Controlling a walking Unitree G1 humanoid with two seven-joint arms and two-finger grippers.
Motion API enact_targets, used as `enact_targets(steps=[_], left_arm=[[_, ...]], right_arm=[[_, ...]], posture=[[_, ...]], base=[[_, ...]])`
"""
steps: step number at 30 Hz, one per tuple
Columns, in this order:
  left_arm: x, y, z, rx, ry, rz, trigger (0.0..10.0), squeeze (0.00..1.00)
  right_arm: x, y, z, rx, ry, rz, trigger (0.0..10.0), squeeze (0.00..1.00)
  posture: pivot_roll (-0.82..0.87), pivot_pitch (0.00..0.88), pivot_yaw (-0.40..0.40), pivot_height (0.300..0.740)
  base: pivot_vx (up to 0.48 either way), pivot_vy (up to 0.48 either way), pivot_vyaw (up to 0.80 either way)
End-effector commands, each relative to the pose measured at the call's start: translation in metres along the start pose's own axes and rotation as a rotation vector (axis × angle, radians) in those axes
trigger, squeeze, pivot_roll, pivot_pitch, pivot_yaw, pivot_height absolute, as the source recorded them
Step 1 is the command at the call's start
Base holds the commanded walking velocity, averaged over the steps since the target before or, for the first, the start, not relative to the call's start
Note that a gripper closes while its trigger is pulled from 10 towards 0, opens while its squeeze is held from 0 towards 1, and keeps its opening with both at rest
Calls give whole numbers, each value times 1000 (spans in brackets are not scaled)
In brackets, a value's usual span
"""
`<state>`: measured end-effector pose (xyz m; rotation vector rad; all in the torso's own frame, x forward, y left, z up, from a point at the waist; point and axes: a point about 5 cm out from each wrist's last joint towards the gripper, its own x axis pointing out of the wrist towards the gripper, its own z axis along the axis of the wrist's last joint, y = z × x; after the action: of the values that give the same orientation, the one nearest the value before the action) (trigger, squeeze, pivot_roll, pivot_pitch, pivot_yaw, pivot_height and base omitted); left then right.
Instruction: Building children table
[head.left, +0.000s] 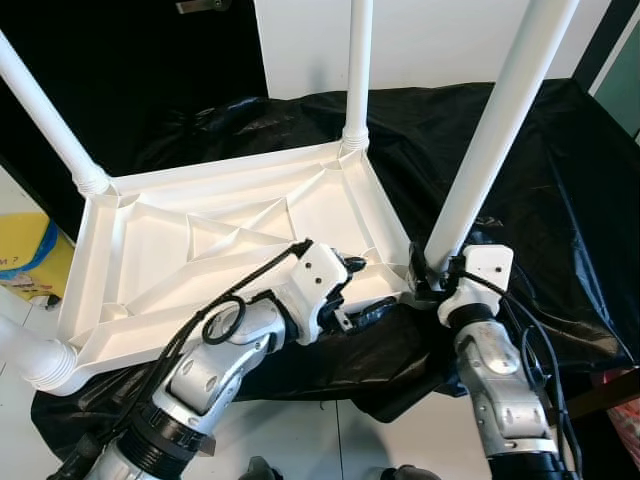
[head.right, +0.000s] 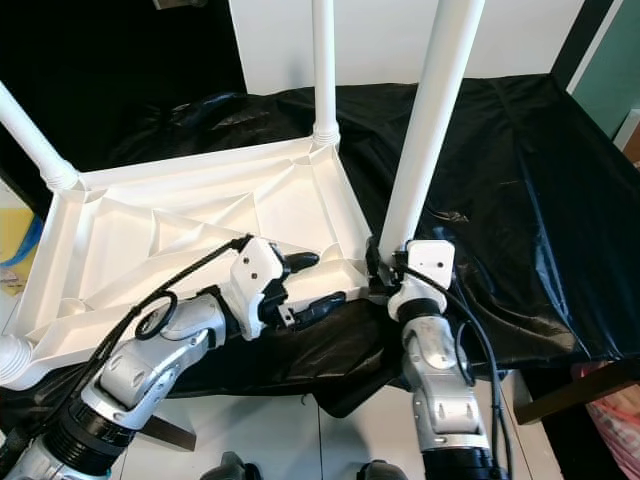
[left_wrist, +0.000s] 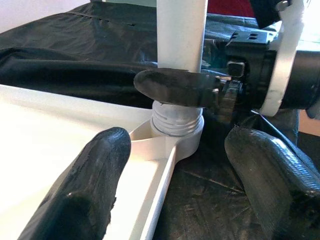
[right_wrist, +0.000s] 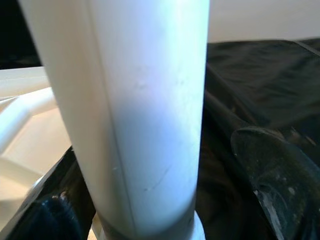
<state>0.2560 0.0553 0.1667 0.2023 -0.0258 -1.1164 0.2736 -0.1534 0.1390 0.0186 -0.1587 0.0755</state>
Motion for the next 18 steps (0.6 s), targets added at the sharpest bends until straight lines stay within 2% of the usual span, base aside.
enact_targets(steps=[1, 5, 6, 9, 12, 14, 18], left_arm=[[1, -5, 0, 6, 6, -98, 10000, 0], [1, -3, 0, -4, 7, -108, 10000, 0], [1, -3, 0, -4, 7, -108, 10000, 0], [1, -5, 1, -29, 1, -130, 10000, 0], [1, -6, 2, -45, -4, -145, 10000, 0], [2, -7, 5, -57, -8, -161, 10000, 0], [2, -8, 7, -67, -15, -178, 10000, 0]], right_arm=[[-1, -2, 2, 14, -18, 31, 10000, 0], [1, -7, 4, 3, -9, 198, 10000, 0], [1, -7, 4, 3, -9, 198, 10000, 0], [4, -16, 1, 16, 28, 320, 10000, 0], [6, -19, -1, 24, 49, 378, 10000, 0], [12, -20, -4, -5, 74, 468, 10000, 0], [19, -19, -4, -46, 90, 537, 10000, 0]], posture=[[-77, 97, 33, 740], [-82, 89, 36, 740], [-82, 89, 36, 740], [-84, 86, 39, 740], [-87, 84, 43, 740], [-85, 79, 48, 740], [-83, 76, 47, 740]], base=[[0, 0, 0], [0, 0, 0], [0, 0, 0], [0, 0, 0], [0, 0, 0], [0, 0, 0], [0, 0, 0]])
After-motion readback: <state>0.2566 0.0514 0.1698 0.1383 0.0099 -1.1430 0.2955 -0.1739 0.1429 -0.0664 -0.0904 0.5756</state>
